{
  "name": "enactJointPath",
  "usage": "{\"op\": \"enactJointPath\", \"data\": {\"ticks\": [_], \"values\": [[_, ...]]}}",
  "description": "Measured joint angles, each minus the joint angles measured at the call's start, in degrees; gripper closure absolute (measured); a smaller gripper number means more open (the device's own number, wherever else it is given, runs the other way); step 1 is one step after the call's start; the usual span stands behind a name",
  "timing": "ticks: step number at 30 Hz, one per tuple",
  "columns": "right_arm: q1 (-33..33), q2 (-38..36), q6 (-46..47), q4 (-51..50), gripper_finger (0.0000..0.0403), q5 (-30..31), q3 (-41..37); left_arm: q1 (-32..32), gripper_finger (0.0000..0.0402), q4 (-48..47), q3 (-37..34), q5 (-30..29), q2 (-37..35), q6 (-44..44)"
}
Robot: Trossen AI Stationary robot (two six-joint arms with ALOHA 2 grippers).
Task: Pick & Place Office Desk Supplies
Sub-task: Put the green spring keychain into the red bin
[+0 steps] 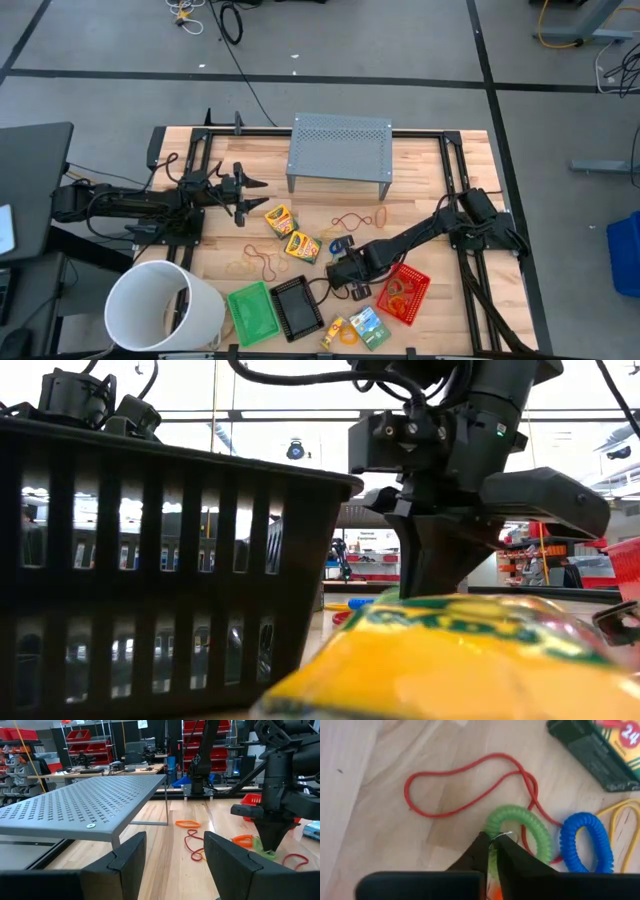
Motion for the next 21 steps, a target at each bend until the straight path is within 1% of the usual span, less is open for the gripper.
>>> {"op": "enactJointPath", "data": {"ticks": [3,6,11,16,21], "values": [[0.4,0.1,1.6,0.9,0.0386,1.3,0.0,0.0,0.0198,0.0,0.0,0.0,0.0,0.0],[0.9,0.2,1.8,1.7,0.0395,1.8,0.0,0.0,0.0198,0.0,0.0,0.0,0.0,0.0],[2.3,0.2,3.0,-0.4,0.0399,3.6,2.6,0.0,0.0198,0.0,0.0,0.0,0.0,0.0],[3.8,0.1,6.8,-9.8,0.0401,5.8,8.3,0.0,0.0198,0.0,0.0,0.0,0.0,0.0],[6.1,0.1,14.9,-24.7,0.0402,6.3,16.0,0.0,0.0198,0.0,0.0,0.0,0.0,-0.2]]}}
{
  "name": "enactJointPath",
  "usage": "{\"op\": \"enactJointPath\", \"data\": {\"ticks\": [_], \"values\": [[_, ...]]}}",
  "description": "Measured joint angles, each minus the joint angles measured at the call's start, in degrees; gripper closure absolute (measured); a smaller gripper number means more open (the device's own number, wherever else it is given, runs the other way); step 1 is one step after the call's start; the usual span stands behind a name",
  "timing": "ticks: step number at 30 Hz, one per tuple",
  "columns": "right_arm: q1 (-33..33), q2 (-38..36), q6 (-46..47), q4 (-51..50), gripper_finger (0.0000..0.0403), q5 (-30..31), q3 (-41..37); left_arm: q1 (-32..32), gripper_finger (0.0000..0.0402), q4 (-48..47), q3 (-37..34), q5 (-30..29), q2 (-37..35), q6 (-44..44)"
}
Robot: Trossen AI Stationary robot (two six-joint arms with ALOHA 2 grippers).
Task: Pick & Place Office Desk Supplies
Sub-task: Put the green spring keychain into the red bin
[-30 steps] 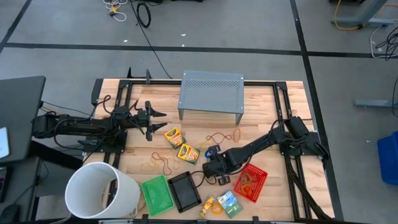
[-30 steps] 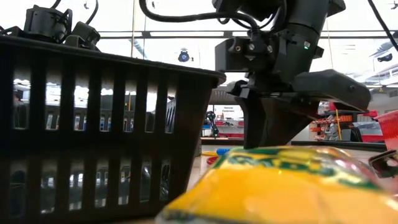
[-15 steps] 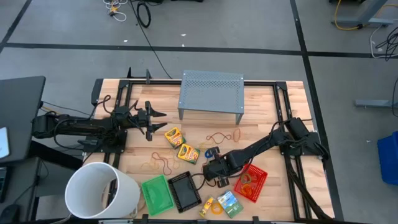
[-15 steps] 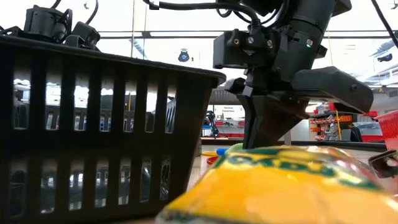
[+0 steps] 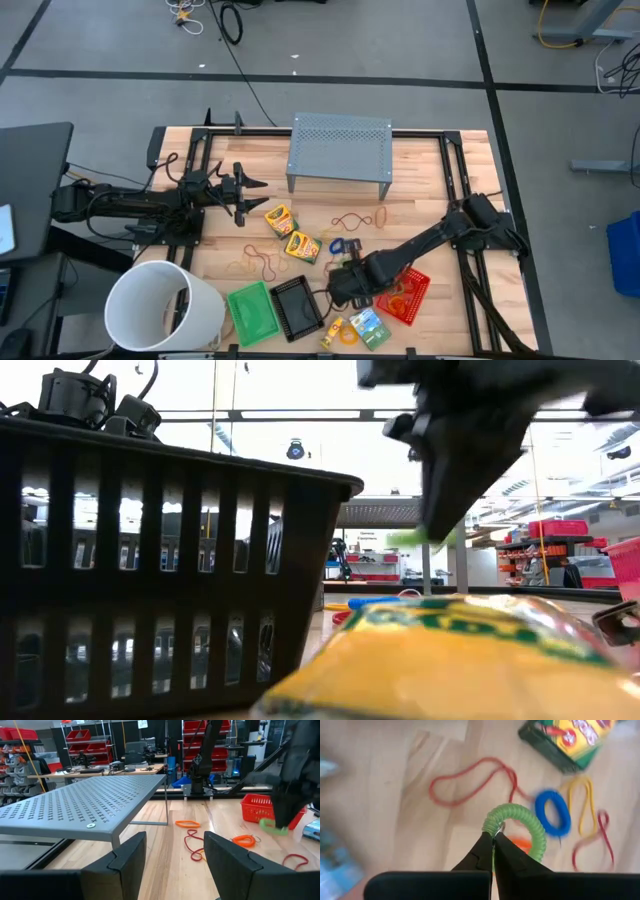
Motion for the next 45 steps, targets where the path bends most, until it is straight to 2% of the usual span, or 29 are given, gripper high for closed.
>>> {"op": "enactJointPath", "data": {"ticks": [5,10,15,22,31,45], "values": [[2.6,-0.1,11.3,-15.1,0.0402,-1.5,7.6,0.0,0.0198,0.0,0.0,0.0,0.0,0.0],[4.5,-0.1,23.3,-24.9,0.0403,-9.1,12.0,0.0,0.0198,0.0,0.0,0.0,0.0,0.0],[5.7,-0.1,31.3,-26.9,0.0403,-17.1,12.1,0.0,0.0198,0.0,0.0,0.0,0.0,0.1],[7.5,-0.1,38.6,-26.0,0.0403,-21.0,12.1,0.0,0.0198,0.0,0.0,0.0,0.0,0.2],[8.4,3.2,39.8,-22.1,0.0403,-26.0,12.1,0.0,0.0198,0.0,0.0,0.0,0.0,0.2],[7.8,7.3,37.8,-22.4,0.0403,-31.8,12.0,0.0,0.0198,0.0,0.0,0.0,0.0,0.0]]}}
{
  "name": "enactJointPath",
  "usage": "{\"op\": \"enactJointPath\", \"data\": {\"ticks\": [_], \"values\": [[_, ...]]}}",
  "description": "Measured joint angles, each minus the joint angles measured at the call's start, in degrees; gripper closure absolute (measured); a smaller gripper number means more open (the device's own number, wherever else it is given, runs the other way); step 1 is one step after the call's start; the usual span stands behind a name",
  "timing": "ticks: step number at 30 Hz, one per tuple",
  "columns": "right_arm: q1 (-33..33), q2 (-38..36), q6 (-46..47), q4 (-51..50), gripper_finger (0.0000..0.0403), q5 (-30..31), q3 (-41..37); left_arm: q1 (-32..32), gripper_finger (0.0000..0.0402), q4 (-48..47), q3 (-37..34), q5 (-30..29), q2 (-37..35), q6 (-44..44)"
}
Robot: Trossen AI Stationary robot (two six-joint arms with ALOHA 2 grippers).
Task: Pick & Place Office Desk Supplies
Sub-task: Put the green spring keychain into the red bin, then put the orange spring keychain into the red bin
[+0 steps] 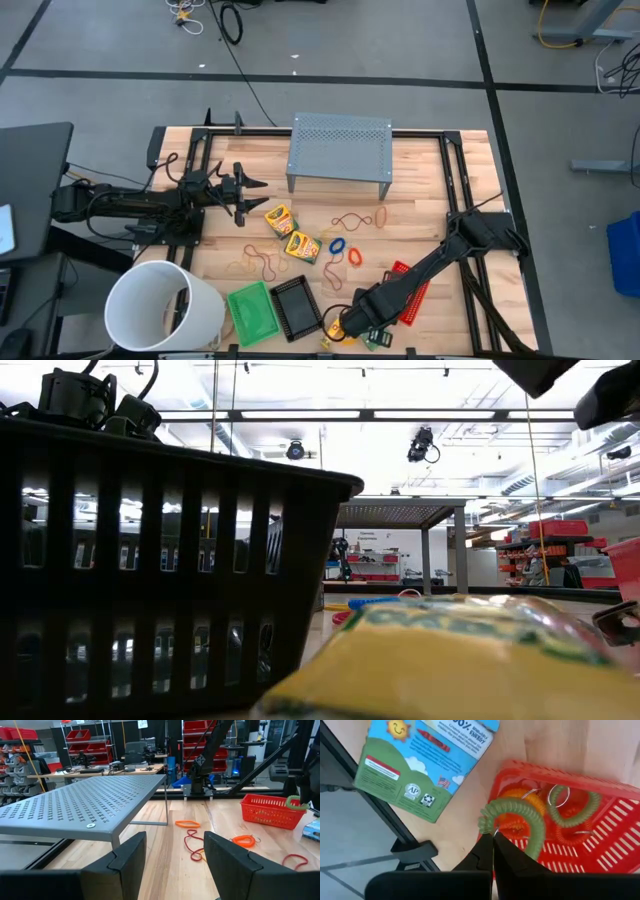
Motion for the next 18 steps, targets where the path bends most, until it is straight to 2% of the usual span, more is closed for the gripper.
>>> {"op": "enactJointPath", "data": {"ticks": [5,14,18], "values": [[-0.2,-0.1,3.2,-1.2,0.0374,2.0,0.0,0.0,0.0198,0.0,0.0,0.0,0.0,0.0],[-0.6,-0.1,4.8,-8.9,0.0267,2.1,0.0,0.0,0.0198,0.0,0.0,0.0,0.0,0.0],[-0.9,-0.1,3.2,-9.0,0.0231,4.5,0.0,0.0,0.0198,0.0,0.0,0.0,0.0,0.0]]}}
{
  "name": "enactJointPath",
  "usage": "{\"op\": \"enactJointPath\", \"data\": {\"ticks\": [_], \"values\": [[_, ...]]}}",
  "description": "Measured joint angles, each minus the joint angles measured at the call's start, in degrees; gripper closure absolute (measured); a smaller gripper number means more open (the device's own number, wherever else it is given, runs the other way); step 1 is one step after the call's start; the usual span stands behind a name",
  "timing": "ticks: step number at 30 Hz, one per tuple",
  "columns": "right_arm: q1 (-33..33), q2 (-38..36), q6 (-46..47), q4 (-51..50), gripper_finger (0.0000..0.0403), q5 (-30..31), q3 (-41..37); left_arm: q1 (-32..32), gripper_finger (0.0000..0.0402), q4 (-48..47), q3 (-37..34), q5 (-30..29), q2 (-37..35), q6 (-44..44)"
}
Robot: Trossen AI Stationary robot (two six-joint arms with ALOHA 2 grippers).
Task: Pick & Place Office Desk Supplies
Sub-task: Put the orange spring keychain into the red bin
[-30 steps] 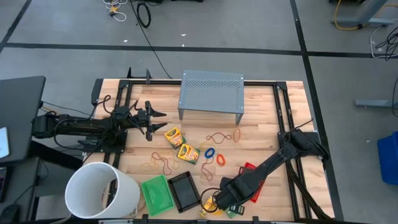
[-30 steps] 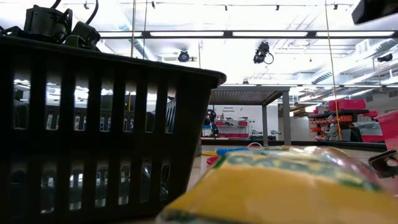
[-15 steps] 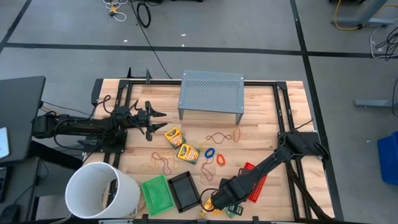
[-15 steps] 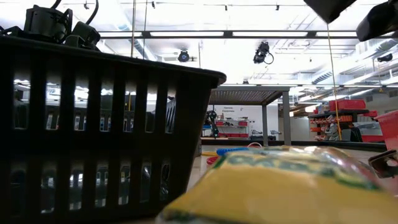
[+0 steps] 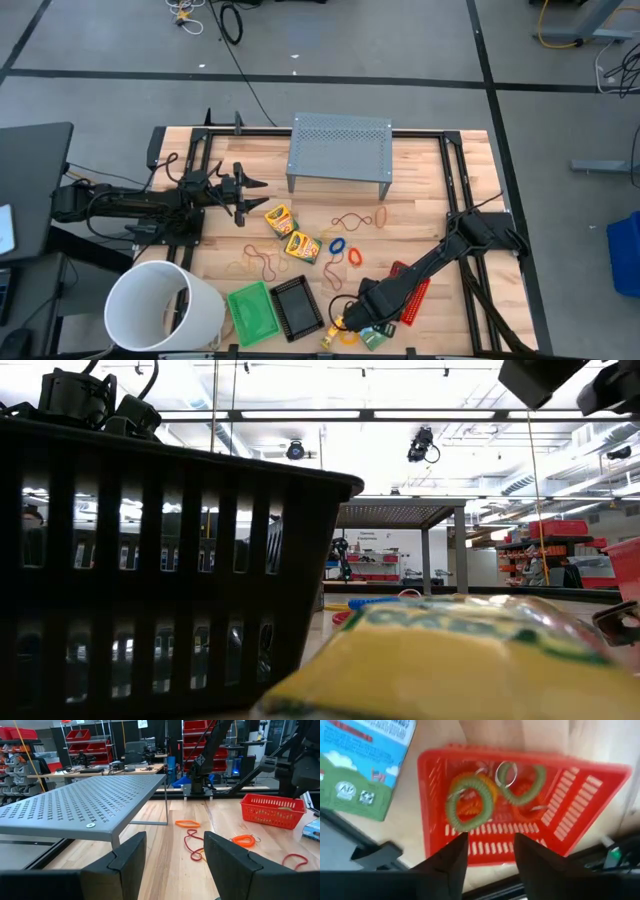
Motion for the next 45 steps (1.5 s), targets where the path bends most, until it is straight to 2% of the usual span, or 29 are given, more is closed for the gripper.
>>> {"op": "enactJointPath", "data": {"ticks": [4,10,17,21,26,33,40,45], "values": [[-1.0,0.0,-3.5,0.7,0.0214,4.1,0.0,0.0,0.0198,0.0,0.0,0.0,0.0,0.0],[-3.3,0.0,-14.2,7.0,0.0222,17.6,0.0,0.0,0.0198,0.0,0.0,0.0,0.0,0.0],[-9.0,0.0,-27.8,13.7,0.0231,21.4,0.0,0.0,0.0198,0.0,0.0,0.0,0.0,0.1],[-11.8,0.0,-33.9,13.8,0.0231,20.8,0.0,0.0,0.0198,0.0,0.0,0.0,0.0,0.2],[-14.9,-0.2,-39.4,15.1,0.0231,17.1,-0.5,0.0,0.0198,-0.1,0.0,0.0,0.0,0.9],[-18.0,-0.5,-43.4,25.1,0.0231,7.0,-10.1,0.0,0.0198,-0.5,0.0,0.2,0.0,0.9],[-18.7,-1.0,-44.0,29.5,0.0231,6.2,-16.5,0.0,0.0198,-0.5,0.0,0.2,0.0,1.0],[-18.6,-1.1,-44.0,31.0,0.0235,6.5,-17.4,0.0,0.0198,-0.5,0.0,0.1,0.0,1.0]]}}
